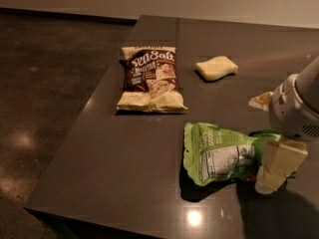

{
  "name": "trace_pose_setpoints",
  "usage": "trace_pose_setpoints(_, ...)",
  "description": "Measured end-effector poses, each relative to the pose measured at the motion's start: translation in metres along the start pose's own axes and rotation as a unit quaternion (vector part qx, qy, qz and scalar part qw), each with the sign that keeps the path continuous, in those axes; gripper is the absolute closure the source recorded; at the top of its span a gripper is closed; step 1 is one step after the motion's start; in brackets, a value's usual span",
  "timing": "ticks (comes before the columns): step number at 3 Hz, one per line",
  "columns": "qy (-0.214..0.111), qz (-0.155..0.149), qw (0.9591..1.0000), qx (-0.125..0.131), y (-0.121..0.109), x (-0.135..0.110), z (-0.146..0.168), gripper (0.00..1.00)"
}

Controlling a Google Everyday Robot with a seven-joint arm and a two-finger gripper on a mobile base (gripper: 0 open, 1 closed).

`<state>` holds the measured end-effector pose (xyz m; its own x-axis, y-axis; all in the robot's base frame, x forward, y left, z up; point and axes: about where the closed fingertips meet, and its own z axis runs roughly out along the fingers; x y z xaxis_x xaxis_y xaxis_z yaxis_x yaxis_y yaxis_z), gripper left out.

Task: Pick green rice chip bag

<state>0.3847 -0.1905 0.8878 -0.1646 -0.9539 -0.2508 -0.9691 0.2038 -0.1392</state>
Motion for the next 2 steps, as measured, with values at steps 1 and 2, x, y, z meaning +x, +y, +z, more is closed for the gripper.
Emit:
trace_pose_setpoints(1, 0.003, -0.007, 0.9999, -0.010, 0.005, -0.001, 0.018, 0.00)
trace_pose_setpoints(2, 0.005, -0.009, 0.9998, -0.017, 0.006, 0.001, 0.028, 0.18)
